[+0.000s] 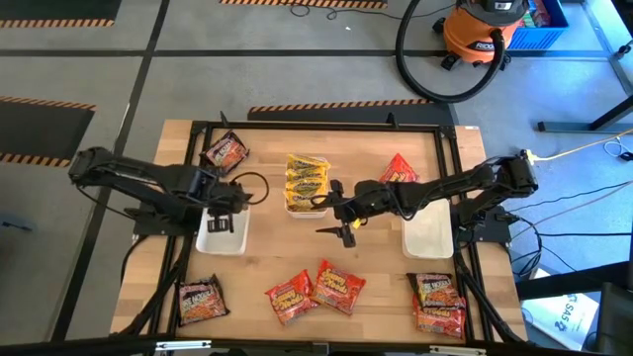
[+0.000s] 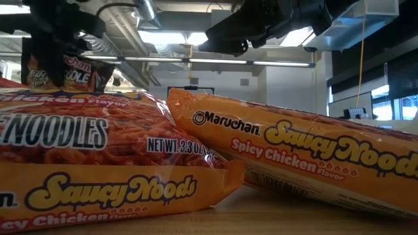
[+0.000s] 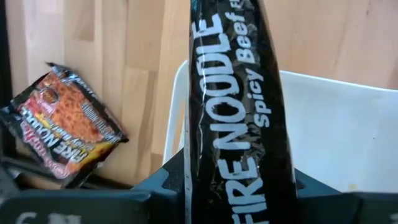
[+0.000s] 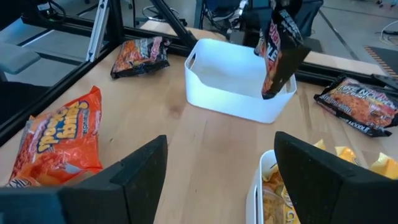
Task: Sort Maruchan noodles
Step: Put the middle top black noodle pack into the left white bin
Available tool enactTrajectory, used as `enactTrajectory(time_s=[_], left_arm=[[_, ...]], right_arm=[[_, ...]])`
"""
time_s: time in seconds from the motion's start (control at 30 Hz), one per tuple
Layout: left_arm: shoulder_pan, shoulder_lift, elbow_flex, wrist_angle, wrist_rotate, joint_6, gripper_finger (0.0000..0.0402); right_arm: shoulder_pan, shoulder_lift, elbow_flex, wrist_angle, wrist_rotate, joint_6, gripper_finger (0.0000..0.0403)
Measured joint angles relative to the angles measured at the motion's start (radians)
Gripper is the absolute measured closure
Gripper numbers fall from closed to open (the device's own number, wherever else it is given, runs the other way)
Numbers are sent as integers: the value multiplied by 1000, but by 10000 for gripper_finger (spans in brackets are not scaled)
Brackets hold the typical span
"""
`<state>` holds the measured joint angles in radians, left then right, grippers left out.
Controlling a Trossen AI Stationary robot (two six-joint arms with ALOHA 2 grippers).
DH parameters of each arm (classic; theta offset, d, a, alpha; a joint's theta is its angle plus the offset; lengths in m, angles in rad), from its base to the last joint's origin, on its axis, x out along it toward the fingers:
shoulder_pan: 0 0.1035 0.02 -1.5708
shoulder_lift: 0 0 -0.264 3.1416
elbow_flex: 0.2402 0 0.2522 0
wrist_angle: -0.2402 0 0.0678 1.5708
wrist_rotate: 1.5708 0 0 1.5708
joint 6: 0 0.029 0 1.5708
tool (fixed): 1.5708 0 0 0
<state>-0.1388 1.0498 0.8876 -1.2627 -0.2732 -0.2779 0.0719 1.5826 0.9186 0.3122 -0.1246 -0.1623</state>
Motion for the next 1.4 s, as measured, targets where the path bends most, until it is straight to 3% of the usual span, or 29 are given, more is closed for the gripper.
enactTrajectory(time_s=[0.37,0.57,0.73,0.93,1.4], left_arm=[[1,-57,-166,129,-14,27,290],[36,-30,-160,120,-51,1,290],[102,-29,-161,131,-29,7,290],[196,-26,-173,162,92,68,290],[405,60,-174,166,108,80,290]], right_arm=[[0,8,0,43,-26,5,132],[0,8,0,51,-26,6,132],[0,8,0,52,-26,4,132],[0,8,0,51,-26,1,132],[0,8,0,52,-26,-20,132]])
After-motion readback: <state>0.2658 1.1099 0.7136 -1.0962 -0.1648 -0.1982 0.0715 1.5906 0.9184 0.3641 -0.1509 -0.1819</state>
